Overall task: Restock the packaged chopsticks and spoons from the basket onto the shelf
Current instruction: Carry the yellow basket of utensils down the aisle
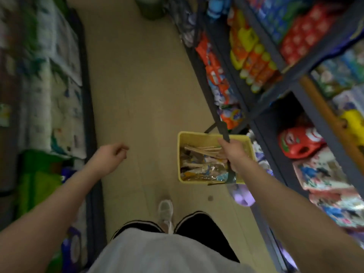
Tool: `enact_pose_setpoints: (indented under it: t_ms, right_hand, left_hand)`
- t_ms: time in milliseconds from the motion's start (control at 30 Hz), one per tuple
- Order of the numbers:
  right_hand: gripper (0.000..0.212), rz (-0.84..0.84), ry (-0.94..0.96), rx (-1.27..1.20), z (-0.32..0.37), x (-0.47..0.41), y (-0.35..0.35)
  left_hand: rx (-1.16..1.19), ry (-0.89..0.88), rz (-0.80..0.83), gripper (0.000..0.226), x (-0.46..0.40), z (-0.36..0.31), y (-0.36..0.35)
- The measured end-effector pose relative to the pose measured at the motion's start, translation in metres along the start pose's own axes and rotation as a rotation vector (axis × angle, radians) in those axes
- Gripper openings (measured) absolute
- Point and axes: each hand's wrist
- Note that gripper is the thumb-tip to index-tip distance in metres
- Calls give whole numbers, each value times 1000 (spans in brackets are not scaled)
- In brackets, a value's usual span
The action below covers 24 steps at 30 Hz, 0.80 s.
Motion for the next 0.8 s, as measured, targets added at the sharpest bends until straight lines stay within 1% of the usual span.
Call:
enact_pose_setpoints:
  t_ms: [100,200,367,433,533,600,700,800]
  right_hand:
    - [25,-8,13,61,59,-42,-11]
    - [29,-22,33,106,103,-91,-18]
    - [30,-20,24,142,186,-194,-25]
    - [25,-16,33,142,231,-235,-29]
    - [24,17,69,138,304,-279,-38]
    - [23,51,115,144,355,-305,-45]
    - [21,65,188,225,429,-346,-56]
    - [21,109,201,233,495,-397,-73]
  left_hand:
    - [29,-101,-62,23,-46,-35,56]
    - [46,-184,-145,23,-90,-68,103]
    - [60,-238,-247,23,-179,-112,174]
    - [84,-207,-268,23,-219,-120,199]
    - [116,-113,-247,24,-276,-124,232]
    - [136,-34,-224,25,-313,-118,253]
    - [163,93,-203,28,-367,-106,282]
    - [134,176,-164,28,-427,-96,314]
Point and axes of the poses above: each hand's wrist, its own x-axis away from the middle knuckle, its own y-axis out of the back of the hand, z = x × y, and after that the axes turned 8 degrees about z, right-handed
